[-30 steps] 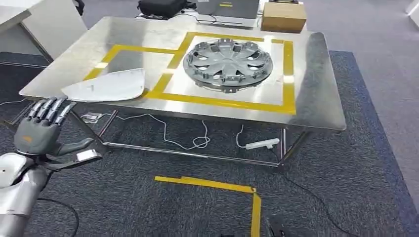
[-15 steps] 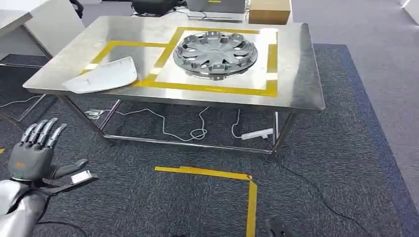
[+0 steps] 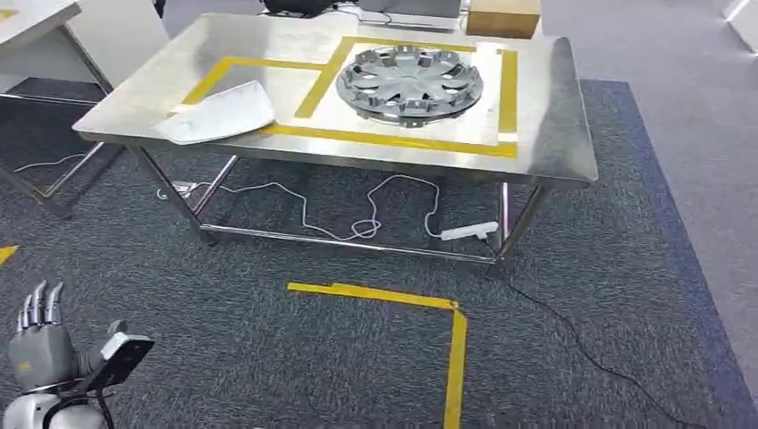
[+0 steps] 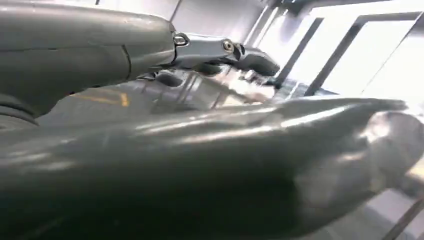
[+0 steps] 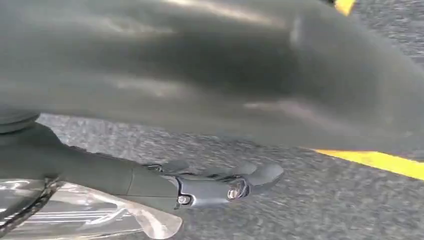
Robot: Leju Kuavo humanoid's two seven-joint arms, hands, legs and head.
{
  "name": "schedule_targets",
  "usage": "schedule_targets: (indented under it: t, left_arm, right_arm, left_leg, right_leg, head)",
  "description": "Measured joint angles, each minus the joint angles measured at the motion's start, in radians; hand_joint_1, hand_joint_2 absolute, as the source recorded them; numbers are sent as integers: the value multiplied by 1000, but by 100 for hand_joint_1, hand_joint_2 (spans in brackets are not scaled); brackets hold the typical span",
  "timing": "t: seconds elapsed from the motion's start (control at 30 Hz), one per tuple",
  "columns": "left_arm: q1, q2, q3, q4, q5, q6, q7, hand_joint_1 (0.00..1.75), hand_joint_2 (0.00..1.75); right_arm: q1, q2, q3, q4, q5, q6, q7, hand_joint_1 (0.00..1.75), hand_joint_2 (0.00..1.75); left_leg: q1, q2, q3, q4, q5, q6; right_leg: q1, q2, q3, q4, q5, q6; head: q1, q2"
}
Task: Take the parts from the cabinet and place them on the table.
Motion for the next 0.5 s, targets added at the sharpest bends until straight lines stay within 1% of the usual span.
schedule_targets:
  t: [0.03,0.07,0.1,0.13,0.17,0.2,0.23,0.27,0.3,0.33,0.37,0.4,0.43,0.47,0.5]
  left_arm:
    - [-17,-3,26,63,-18,0,0,0,0]
    - [-28,-5,60,129,-37,-2,1,0,0]
    - [-41,-7,111,216,-41,-16,20,0,0]
    - [-53,-9,155,297,-29,-61,58,0,175]
    - [-58,-10,196,370,-4,-139,111,0,175]
    - [-59,-14,240,438,37,-241,177,0,175]
    - [-56,-16,278,488,69,-346,249,0,0]
    - [-57,-24,314,531,87,-399,305,0,0]
    - [-57,-35,352,575,96,-412,367,0,0]
    - [-57,-46,380,608,93,-404,452,0,0]
    - [-55,-59,403,638,86,-392,523,0,0]
    - [-53,-70,419,657,82,-385,563,0,0]
    - [-52,-82,428,674,77,-382,579,0,0]
    - [-53,-90,432,691,75,-378,588,0,0]
    - [-58,-95,440,707,74,-374,594,0,0]
  right_arm:
    - [2,-1,-4,0,-2,-1,8,0,0]
    - [3,-2,-8,0,-8,-3,16,0,0]
    - [4,-3,-16,0,-16,-4,24,0,0]
    - [4,-5,-24,0,-25,-6,24,0,175]
    - [4,-6,-29,0,-29,-6,24,0,0]
    - [3,-7,-33,0,-30,-6,25,0,0]
    - [3,-8,-38,0,-30,-5,29,0,0]
    - [4,-9,-44,0,-30,-3,37,0,0]
    - [6,-10,-50,0,-29,-5,47,0,0]
    - [8,-10,-53,0,-28,-12,58,0,0]
    - [8,-10,-53,0,-26,-22,63,0,0]
    - [8,-10,-54,0,-25,-27,64,0,0]
    - [8,-10,-55,0,-24,-29,68,0,0]
    - [8,-10,-58,0,-23,-30,71,0,0]
    - [8,-10,-61,0,-23,-32,74,0,0]
  left_leg:
    - [0,0,-15,1,11,-2]
    - [1,0,-29,2,21,-5]
    - [1,1,-42,2,30,-9]
    - [2,1,-52,4,40,-14]
    - [1,1,-54,8,45,-19]
    - [-4,2,-60,20,46,-22]
    - [-6,5,-61,24,53,-28]
    - [-3,5,-60,23,59,-32]
    - [-1,5,-60,21,64,-38]
    - [0,3,-63,25,62,-42]
    - [2,0,-70,45,31,-48]
    - [3,-1,-86,98,-24,-52]
    - [6,-1,-108,173,-79,-56]
    - [9,-1,-129,251,-121,-60]
    - [11,-1,-140,310,-138,-61]
  right_leg:
    - [-1,0,7,17,35,2]
    - [-1,0,30,-3,82,3]
    - [-3,0,76,-61,123,2]
    - [-4,0,142,-152,135,3]
    - [-5,1,215,-250,112,2]
    - [-3,3,287,-343,81,-2]
    - [-1,3,282,-356,65,-17]
    - [0,2,277,-355,67,-22]
    - [2,-1,275,-354,69,-31]
    - [-3,-4,274,-358,78,-43]
    - [-3,-7,270,-358,82,-49]
    - [-3,-8,266,-357,87,-57]
    - [-1,-9,261,-357,92,-60]
    - [2,-12,257,-356,96,-62]
    - [4,-13,253,-354,98,-62]
  head:
    - [-1,0]
    - [0,0]
    - [-1,0]
    - [-1,0]
    - [0,0]
    - [2,0]
    - [0,0]
    - [1,0]
    - [1,0]
    - [2,0]
    - [-1,0]
    - [-3,0]
    - [-4,0]
    - [-3,0]
    - [-2,0]
